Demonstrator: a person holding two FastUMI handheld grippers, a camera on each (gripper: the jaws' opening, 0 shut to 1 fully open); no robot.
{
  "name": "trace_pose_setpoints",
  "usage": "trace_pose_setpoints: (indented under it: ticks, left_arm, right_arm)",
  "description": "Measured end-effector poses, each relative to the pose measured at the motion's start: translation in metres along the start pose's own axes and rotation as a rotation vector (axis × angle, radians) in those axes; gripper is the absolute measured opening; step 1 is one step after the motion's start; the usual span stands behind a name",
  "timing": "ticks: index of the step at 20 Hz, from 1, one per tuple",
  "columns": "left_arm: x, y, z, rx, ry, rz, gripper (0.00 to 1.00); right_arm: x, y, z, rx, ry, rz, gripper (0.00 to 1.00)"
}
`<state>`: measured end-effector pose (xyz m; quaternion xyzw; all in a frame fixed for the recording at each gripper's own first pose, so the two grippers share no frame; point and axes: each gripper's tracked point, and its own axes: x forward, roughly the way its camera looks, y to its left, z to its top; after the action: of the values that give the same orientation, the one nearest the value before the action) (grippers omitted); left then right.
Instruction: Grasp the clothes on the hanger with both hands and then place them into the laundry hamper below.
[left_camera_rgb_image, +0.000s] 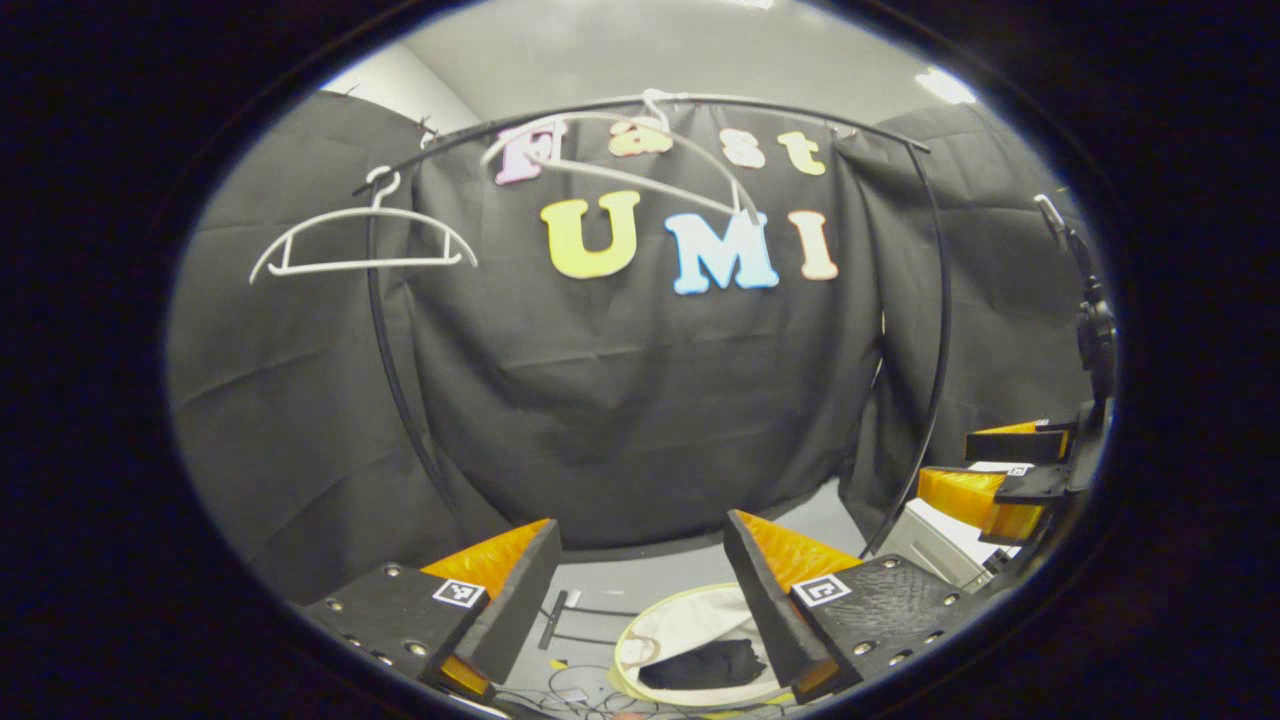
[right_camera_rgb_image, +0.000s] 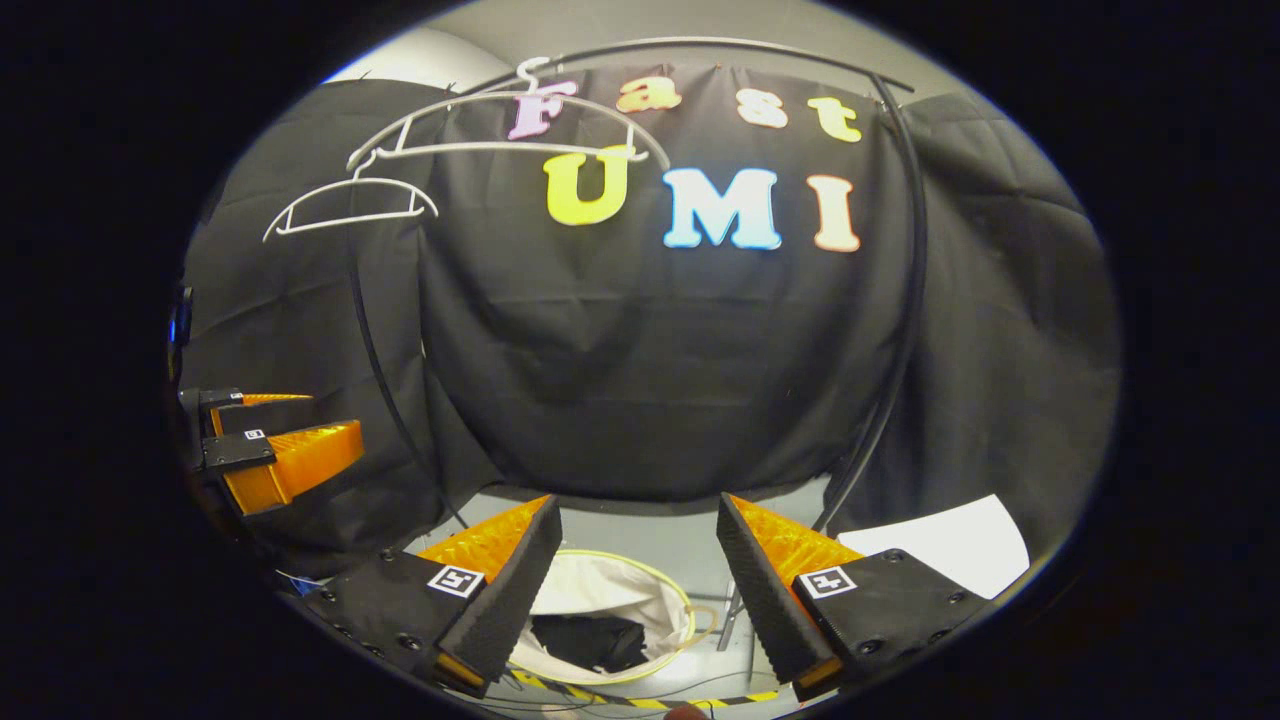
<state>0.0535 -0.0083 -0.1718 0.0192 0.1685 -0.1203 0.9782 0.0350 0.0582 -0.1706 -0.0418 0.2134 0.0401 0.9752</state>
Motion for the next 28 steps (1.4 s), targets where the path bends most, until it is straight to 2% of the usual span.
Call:
trace_pose_setpoints:
  ticks: [6, 11, 16, 20, 28]
  left_arm:
    - [-0.054, -0.008, 0.065, -0.01, -0.141, 0.05, 0.94]
    - [-0.097, -0.018, 0.099, -0.011, -0.219, 0.08, 0.94]
    - [-0.131, -0.02, 0.119, 0.011, -0.292, 0.112, 0.94]
    - [-0.153, -0.026, 0.122, -0.023, -0.312, 0.126, 0.94]
    - [-0.172, -0.027, 0.128, -0.019, -0.346, 0.156, 0.94]
  right_arm:
    - [-0.055, -0.04, 0.064, -0.009, -0.178, -0.028, 0.97]
    - [-0.096, -0.061, 0.091, -0.027, -0.264, -0.041, 0.97]
    - [-0.126, -0.078, 0.102, -0.018, -0.323, -0.062, 0.98]
    - [-0.144, -0.088, 0.103, -0.015, -0.363, -0.084, 0.98]
    - [-0.153, -0.095, 0.096, 0.008, -0.377, -0.089, 0.96]
